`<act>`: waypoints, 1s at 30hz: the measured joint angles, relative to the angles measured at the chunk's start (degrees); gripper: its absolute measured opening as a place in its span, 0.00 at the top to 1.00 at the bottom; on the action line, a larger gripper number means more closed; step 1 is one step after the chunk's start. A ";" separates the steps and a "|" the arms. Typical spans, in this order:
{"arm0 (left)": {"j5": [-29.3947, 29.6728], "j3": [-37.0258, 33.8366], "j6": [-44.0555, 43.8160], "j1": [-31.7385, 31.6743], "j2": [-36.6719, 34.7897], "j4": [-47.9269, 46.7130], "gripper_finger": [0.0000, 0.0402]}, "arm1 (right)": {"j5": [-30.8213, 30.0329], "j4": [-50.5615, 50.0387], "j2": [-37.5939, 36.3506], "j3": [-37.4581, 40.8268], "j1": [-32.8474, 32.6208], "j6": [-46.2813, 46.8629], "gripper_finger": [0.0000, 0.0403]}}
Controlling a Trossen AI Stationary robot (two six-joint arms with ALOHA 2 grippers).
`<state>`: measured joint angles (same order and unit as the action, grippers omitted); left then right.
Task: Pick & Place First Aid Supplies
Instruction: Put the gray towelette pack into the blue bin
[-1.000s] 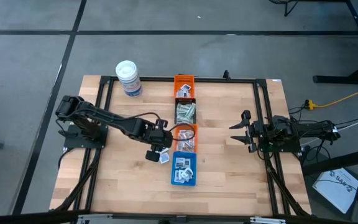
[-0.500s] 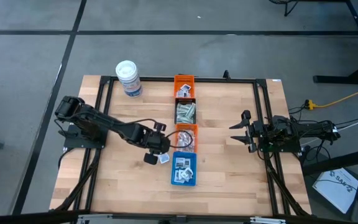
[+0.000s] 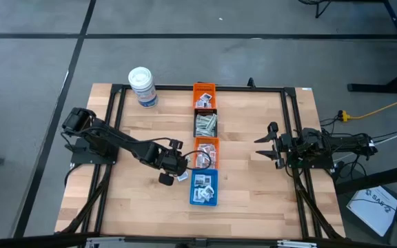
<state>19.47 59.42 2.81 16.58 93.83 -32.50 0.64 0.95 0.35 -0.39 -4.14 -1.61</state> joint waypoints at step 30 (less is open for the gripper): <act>-8.77 0.00 -2.63 -2.93 4.29 4.05 0.68 | 0.01 -0.01 0.02 -0.02 -0.01 0.00 0.52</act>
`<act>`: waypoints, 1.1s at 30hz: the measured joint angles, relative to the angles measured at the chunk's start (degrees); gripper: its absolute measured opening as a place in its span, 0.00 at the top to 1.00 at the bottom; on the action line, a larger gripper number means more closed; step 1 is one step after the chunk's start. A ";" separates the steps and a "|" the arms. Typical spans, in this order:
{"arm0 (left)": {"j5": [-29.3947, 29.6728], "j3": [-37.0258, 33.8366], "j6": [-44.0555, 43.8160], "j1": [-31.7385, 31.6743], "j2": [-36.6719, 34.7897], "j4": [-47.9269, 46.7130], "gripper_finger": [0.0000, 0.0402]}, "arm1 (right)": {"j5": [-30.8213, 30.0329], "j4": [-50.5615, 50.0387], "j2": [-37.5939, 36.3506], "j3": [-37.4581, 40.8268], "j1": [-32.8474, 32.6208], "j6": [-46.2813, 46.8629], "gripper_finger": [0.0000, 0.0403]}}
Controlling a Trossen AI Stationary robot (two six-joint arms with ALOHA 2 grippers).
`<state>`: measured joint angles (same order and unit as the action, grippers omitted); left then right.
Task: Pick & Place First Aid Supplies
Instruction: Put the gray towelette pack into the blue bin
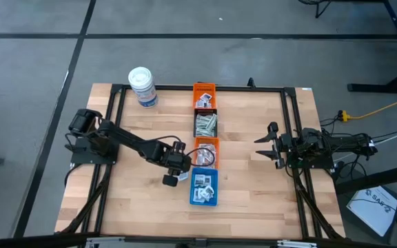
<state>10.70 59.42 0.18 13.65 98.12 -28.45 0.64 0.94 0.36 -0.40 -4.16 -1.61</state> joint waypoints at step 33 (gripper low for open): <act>-1.77 0.05 -2.01 -1.93 5.63 0.20 0.68 | -0.02 0.01 -0.02 0.02 -0.01 0.00 0.52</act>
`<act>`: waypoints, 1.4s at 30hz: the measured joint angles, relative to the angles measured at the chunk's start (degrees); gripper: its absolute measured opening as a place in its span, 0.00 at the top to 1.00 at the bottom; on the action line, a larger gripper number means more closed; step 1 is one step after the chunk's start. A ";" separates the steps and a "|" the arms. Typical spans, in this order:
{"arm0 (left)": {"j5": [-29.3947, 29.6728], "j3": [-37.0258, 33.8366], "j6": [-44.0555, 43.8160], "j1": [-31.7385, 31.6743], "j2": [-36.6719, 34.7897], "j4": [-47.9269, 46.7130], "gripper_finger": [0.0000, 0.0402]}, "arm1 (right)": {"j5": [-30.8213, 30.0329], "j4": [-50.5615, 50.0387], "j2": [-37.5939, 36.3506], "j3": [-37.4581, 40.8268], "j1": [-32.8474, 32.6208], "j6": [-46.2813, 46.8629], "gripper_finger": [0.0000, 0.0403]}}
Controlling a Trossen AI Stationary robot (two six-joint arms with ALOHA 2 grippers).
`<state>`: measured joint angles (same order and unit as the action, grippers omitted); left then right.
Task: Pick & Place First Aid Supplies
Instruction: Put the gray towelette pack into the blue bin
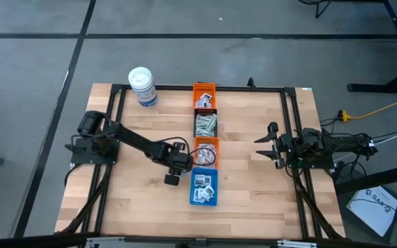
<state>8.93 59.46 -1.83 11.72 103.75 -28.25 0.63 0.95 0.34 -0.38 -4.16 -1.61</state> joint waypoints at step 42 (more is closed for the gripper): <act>2.49 0.13 -21.46 -1.39 -9.23 2.40 1.00 | 0.02 -0.02 0.02 0.00 0.02 0.00 0.52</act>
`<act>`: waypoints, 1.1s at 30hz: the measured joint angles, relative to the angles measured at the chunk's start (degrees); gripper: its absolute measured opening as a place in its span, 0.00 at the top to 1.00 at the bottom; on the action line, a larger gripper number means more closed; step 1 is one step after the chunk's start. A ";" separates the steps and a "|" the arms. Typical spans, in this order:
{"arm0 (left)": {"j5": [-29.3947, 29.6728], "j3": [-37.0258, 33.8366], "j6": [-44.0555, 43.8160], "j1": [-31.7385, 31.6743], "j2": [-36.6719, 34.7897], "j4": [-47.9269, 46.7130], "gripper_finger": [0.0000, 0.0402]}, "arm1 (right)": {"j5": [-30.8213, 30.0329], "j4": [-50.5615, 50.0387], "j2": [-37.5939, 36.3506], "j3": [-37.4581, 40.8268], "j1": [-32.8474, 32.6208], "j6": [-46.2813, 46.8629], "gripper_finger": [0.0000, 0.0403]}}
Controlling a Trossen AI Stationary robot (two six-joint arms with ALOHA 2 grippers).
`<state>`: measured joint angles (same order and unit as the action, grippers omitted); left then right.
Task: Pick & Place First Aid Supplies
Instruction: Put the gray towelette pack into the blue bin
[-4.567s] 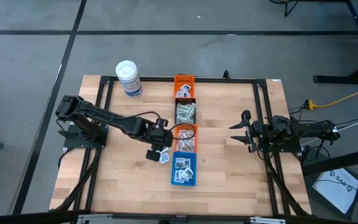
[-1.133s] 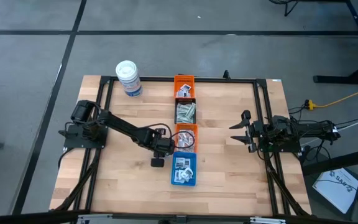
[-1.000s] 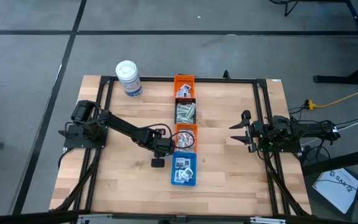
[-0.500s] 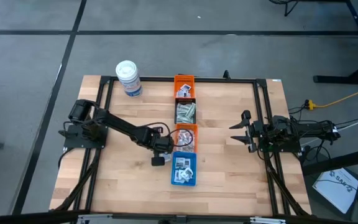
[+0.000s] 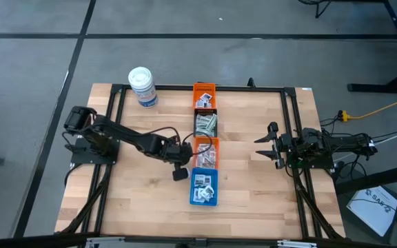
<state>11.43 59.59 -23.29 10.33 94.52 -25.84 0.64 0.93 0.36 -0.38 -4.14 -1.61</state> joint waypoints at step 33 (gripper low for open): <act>-10.41 4.87 4.09 2.84 -3.63 17.33 1.00 | 0.00 0.00 0.00 0.00 0.00 0.00 0.52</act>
<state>1.02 64.46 -19.20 13.17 90.89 -8.51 0.64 0.93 0.36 -0.38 -4.15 -1.61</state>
